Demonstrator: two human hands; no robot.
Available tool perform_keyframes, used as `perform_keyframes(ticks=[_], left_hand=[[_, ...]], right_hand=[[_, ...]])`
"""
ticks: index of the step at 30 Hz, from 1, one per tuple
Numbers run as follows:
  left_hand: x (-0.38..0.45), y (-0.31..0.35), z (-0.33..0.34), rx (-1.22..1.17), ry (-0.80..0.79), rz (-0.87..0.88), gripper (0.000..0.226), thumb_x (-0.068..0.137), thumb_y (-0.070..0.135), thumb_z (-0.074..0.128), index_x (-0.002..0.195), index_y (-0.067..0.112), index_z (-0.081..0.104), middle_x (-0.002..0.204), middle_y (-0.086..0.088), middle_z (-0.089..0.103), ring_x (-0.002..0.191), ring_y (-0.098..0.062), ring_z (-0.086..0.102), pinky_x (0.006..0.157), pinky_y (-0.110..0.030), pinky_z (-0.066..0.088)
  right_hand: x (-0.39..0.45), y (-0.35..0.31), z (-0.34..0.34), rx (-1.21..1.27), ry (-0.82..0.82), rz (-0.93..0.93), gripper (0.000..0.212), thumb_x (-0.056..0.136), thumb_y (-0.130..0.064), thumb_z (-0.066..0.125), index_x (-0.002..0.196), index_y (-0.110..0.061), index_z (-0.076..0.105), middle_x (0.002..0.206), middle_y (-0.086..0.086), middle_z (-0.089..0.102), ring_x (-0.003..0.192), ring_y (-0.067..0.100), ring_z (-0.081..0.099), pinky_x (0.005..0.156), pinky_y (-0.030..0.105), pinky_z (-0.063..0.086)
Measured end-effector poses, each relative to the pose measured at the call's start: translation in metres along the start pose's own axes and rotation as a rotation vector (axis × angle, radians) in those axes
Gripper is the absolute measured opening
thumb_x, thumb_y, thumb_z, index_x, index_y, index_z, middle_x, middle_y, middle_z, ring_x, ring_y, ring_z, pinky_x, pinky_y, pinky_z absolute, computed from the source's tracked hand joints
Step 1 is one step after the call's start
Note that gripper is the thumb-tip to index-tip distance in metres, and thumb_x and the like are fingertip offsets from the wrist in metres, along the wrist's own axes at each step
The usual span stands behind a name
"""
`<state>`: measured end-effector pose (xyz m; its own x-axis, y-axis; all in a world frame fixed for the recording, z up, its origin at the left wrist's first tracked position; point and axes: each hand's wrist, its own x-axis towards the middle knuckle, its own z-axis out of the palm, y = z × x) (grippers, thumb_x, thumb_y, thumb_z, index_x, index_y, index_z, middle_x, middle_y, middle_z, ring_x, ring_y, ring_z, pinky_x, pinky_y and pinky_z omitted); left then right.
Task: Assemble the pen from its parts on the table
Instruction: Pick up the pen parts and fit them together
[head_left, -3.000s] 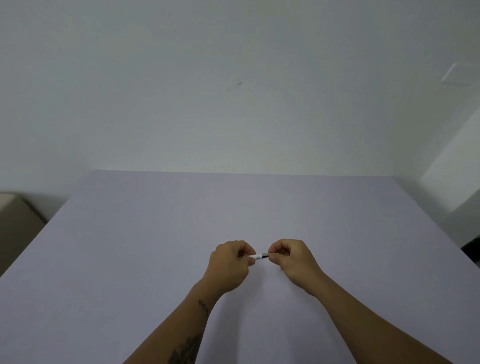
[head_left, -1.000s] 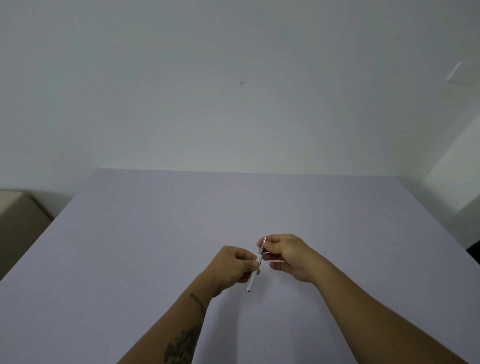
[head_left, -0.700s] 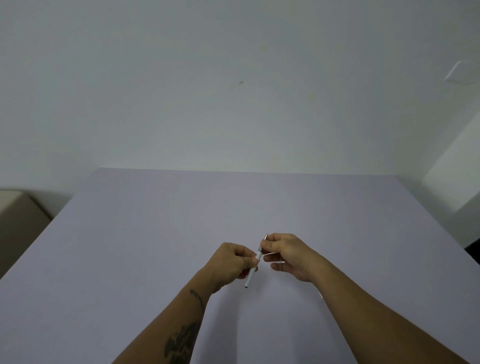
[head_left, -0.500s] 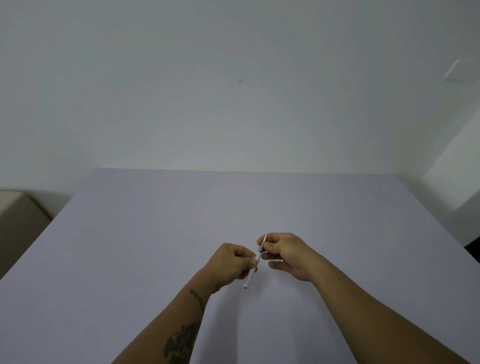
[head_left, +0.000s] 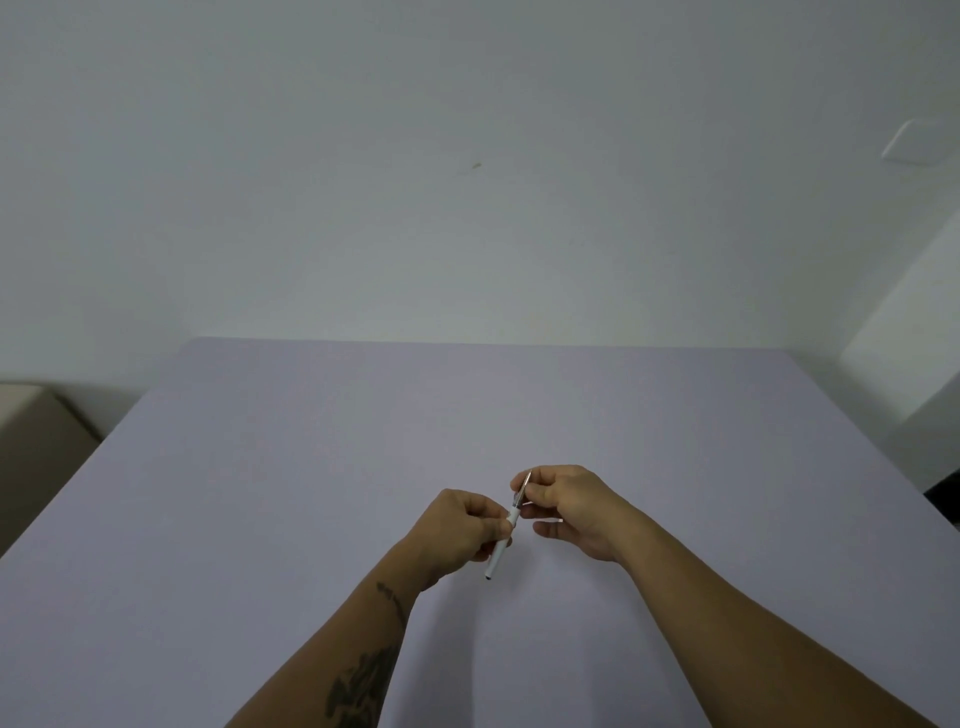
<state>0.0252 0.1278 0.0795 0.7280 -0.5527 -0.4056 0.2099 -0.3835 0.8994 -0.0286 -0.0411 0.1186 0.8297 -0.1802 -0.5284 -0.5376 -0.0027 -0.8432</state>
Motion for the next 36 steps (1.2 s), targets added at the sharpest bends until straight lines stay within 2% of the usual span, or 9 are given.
perform_keyframes(ticks=[5, 7, 9, 16, 20, 23, 26, 32, 36], left_hand=[[-0.0011, 0.0003, 0.0007, 0.008, 0.013, 0.003, 0.013, 0.091, 0.011, 0.065, 0.093, 0.004, 0.075, 0.085, -0.010, 0.074, 0.074, -0.017, 0.068, 0.066, -0.023, 0.055], [-0.0010, 0.0012, 0.0008, 0.016, 0.017, -0.001, 0.012, 0.091, 0.011, 0.064, 0.093, 0.005, 0.075, 0.086, -0.011, 0.074, 0.077, -0.019, 0.068, 0.068, -0.024, 0.056], [-0.0010, 0.0012, 0.0008, 0.010, 0.010, -0.001, 0.011, 0.091, 0.011, 0.065, 0.091, 0.006, 0.075, 0.086, -0.011, 0.074, 0.076, -0.019, 0.068, 0.068, -0.025, 0.056], [-0.0012, -0.0005, 0.0007, 0.000, -0.004, 0.000, 0.010, 0.090, 0.013, 0.066, 0.088, 0.009, 0.076, 0.084, -0.010, 0.075, 0.075, -0.018, 0.068, 0.070, -0.026, 0.056], [-0.0020, -0.0008, -0.0004, 0.017, 0.002, -0.002, 0.012, 0.091, 0.013, 0.065, 0.089, 0.009, 0.076, 0.084, -0.009, 0.074, 0.076, -0.019, 0.067, 0.070, -0.026, 0.056], [-0.0022, 0.0010, -0.0003, 0.030, 0.006, -0.001, 0.012, 0.092, 0.014, 0.065, 0.089, 0.010, 0.075, 0.084, -0.008, 0.074, 0.075, -0.018, 0.066, 0.068, -0.024, 0.055], [-0.0019, 0.0017, 0.0001, 0.027, 0.007, -0.003, 0.012, 0.091, 0.014, 0.065, 0.089, 0.009, 0.075, 0.083, -0.008, 0.073, 0.075, -0.018, 0.066, 0.068, -0.024, 0.055], [-0.0007, -0.0011, -0.0001, 0.028, 0.004, -0.007, 0.012, 0.091, 0.013, 0.065, 0.090, 0.008, 0.076, 0.082, -0.008, 0.073, 0.073, -0.017, 0.066, 0.070, -0.026, 0.056], [-0.0005, 0.0001, -0.0017, 0.015, 0.014, -0.006, 0.011, 0.091, 0.012, 0.065, 0.089, 0.008, 0.075, 0.082, -0.008, 0.073, 0.074, -0.018, 0.066, 0.068, -0.025, 0.055]], right_hand=[[-0.0006, 0.0025, -0.0023, 0.033, -0.038, 0.025, 0.016, 0.095, -0.012, 0.060, 0.106, -0.012, 0.073, 0.095, 0.003, 0.071, 0.088, 0.019, 0.064, 0.081, 0.035, 0.051], [0.0001, 0.0041, -0.0020, 0.035, -0.030, 0.027, 0.012, 0.094, -0.017, 0.064, 0.101, -0.011, 0.071, 0.093, 0.002, 0.071, 0.087, 0.018, 0.064, 0.080, 0.035, 0.051], [0.0001, 0.0044, -0.0012, 0.025, 0.000, 0.016, 0.011, 0.095, -0.018, 0.063, 0.095, -0.010, 0.071, 0.092, 0.002, 0.071, 0.086, 0.017, 0.064, 0.081, 0.035, 0.050], [-0.0028, 0.0015, -0.0010, 0.032, -0.014, 0.019, 0.024, 0.100, -0.005, 0.050, 0.102, -0.011, 0.073, 0.095, 0.003, 0.071, 0.088, 0.017, 0.064, 0.080, 0.033, 0.052], [-0.0001, 0.0054, -0.0021, 0.039, -0.035, 0.028, 0.018, 0.095, -0.011, 0.060, 0.107, -0.014, 0.073, 0.096, 0.003, 0.072, 0.089, 0.019, 0.064, 0.080, 0.034, 0.052], [0.0024, 0.0084, -0.0004, 0.041, -0.019, 0.032, 0.012, 0.094, -0.021, 0.065, 0.098, -0.012, 0.072, 0.096, 0.002, 0.072, 0.087, 0.019, 0.064, 0.079, 0.034, 0.051], [0.0031, 0.0084, 0.0018, 0.028, 0.007, 0.017, 0.013, 0.096, -0.021, 0.063, 0.095, -0.011, 0.072, 0.095, 0.003, 0.071, 0.087, 0.018, 0.064, 0.079, 0.034, 0.051], [-0.0008, 0.0044, 0.0026, 0.014, 0.000, 0.013, 0.025, 0.102, -0.008, 0.049, 0.101, -0.013, 0.073, 0.100, 0.005, 0.070, 0.095, 0.020, 0.064, 0.083, 0.034, 0.052], [0.0007, 0.0068, 0.0023, 0.045, -0.001, 0.019, 0.019, 0.099, -0.014, 0.056, 0.110, -0.013, 0.072, 0.100, 0.004, 0.071, 0.092, 0.020, 0.064, 0.081, 0.034, 0.052]])
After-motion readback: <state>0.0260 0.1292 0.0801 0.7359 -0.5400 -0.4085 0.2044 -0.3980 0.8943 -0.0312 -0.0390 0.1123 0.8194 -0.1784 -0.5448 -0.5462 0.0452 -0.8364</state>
